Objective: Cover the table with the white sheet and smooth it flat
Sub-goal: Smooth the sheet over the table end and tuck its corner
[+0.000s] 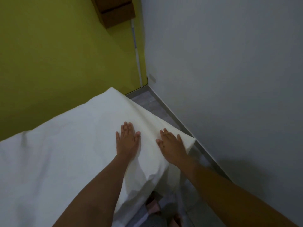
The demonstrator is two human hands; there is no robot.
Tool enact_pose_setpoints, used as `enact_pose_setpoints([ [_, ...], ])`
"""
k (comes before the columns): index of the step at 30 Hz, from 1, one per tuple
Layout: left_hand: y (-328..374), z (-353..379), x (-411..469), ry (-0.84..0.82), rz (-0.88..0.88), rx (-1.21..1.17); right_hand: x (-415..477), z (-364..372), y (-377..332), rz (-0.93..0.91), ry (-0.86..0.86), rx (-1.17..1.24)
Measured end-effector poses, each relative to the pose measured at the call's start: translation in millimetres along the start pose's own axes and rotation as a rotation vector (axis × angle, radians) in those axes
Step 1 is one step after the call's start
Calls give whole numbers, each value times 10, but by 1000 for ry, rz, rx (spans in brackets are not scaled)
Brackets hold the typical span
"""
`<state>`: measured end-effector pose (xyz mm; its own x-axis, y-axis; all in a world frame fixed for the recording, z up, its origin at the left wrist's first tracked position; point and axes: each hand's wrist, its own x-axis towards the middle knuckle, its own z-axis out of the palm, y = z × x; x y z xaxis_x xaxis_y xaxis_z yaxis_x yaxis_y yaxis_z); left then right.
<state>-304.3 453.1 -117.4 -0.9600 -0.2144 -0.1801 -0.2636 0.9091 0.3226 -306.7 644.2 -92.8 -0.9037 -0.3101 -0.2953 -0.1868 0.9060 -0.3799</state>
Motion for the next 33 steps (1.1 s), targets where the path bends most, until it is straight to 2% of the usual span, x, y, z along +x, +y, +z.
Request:
enact_pose_setpoints([
  [8, -187, -273, 482, 67, -19, 52, 718, -189, -317, -89, 100, -13],
  [19, -189, -406, 1157, 135, -144, 53, 1951, -262, -636, -192, 54, -57],
  [27, -150, -326, 1700, 183, -346, 11, 2884, -195, -797, -320, -37, -54],
  [33, -90, -207, 1699, 273, -457, -73, 3274, -92, -924, -427, -85, 66],
])
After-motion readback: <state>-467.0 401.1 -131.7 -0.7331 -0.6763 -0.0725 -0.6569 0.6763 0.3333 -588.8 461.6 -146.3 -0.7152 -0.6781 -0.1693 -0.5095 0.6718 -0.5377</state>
